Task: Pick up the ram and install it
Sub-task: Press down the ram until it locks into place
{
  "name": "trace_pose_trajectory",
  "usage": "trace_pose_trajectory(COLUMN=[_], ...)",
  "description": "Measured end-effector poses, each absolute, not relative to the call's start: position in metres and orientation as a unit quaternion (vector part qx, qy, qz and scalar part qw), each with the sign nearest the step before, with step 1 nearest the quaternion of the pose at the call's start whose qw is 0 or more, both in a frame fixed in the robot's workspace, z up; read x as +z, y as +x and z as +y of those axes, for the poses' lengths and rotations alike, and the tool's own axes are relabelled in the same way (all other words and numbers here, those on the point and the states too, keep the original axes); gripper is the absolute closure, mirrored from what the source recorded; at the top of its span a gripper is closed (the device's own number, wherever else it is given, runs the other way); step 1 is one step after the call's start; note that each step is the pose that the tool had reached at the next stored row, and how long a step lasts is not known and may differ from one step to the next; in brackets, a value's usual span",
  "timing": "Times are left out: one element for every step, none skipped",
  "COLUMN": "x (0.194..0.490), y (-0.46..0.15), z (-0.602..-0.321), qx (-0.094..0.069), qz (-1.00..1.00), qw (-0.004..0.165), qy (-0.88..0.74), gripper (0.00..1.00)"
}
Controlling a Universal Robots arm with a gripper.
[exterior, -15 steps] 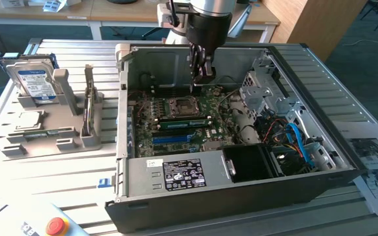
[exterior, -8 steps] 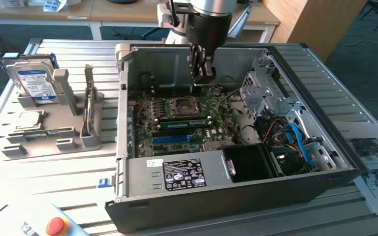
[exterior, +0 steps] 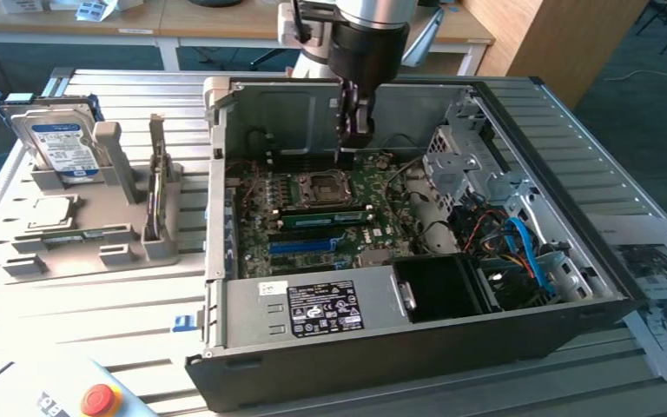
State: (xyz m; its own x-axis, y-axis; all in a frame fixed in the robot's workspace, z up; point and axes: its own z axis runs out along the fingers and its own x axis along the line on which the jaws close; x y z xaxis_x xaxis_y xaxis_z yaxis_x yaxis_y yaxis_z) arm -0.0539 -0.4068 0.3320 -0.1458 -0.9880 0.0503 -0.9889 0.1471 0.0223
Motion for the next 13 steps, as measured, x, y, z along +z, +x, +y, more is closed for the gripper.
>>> trace_pose_trajectory(x=[0.3320, 0.3320, 0.3320, 0.3320, 0.3320, 0.3320, 0.3319, 0.3319, 0.3319, 0.3319, 0.3319, 0.3318, 0.3318], y=[-0.0539, -0.0539, -0.0539, -0.0539, -0.0539, -0.0539, -0.0539, -0.0539, -0.0539, -0.0539, -0.0539, -0.0539, -0.0539], z=[-0.4068, -0.4068, -0.4068, -0.4068, -0.4068, -0.4068, -0.4068, -0.4068, -0.4068, -0.4068, -0.4068, -0.4068, -0.4068], qx=[0.008, 0.008, 0.007, 0.007, 0.007, 0.007, 0.006, 0.006, 0.006, 0.006, 0.005, 0.005, 0.005], qz=[-0.763, -0.768, -0.774, -0.780, -0.786, -0.791, -0.797, -0.802, -0.807, -0.813, -0.818, -0.824, -0.829], qw=[0.026, 0.026, 0.027, 0.027, 0.027, 0.027, 0.027, 0.027, 0.027, 0.027, 0.027, 0.027, 0.027], qy=[0.646, 0.639, 0.632, 0.625, 0.618, 0.611, 0.604, 0.596, 0.589, 0.581, 0.574, 0.567, 0.559], gripper=[0.90, 0.90, 0.90, 0.90, 0.90, 0.90, 0.90, 0.90, 0.90, 0.90, 0.90, 0.90, 0.90])
